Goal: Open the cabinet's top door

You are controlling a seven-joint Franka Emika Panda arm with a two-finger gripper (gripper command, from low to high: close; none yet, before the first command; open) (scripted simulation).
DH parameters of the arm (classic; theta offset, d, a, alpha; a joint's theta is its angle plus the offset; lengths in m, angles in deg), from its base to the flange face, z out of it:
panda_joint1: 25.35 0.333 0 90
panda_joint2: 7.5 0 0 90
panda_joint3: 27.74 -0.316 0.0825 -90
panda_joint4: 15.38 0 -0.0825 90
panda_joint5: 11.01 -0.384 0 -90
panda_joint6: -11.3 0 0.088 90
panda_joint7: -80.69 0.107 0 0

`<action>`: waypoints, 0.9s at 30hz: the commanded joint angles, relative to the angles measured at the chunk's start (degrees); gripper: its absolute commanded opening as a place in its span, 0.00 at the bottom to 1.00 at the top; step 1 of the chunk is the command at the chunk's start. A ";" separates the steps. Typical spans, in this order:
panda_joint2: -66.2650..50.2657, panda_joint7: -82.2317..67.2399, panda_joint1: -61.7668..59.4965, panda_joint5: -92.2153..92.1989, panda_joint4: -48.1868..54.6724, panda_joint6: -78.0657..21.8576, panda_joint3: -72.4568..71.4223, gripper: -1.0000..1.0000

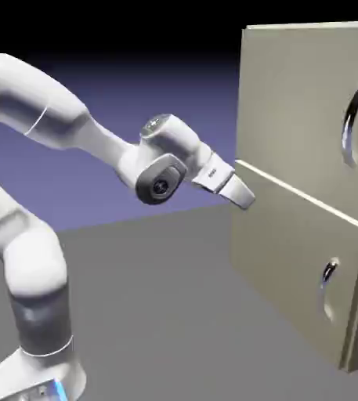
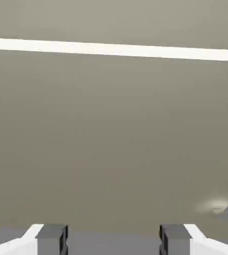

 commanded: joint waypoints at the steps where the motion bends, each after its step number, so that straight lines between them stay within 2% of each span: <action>1: 0.21 -0.80 0.89 2.50 0.69 0.06 0.99 0.50; 27: 5.73 -21.66 23.89 67.28 18.51 1.49 26.66 0.50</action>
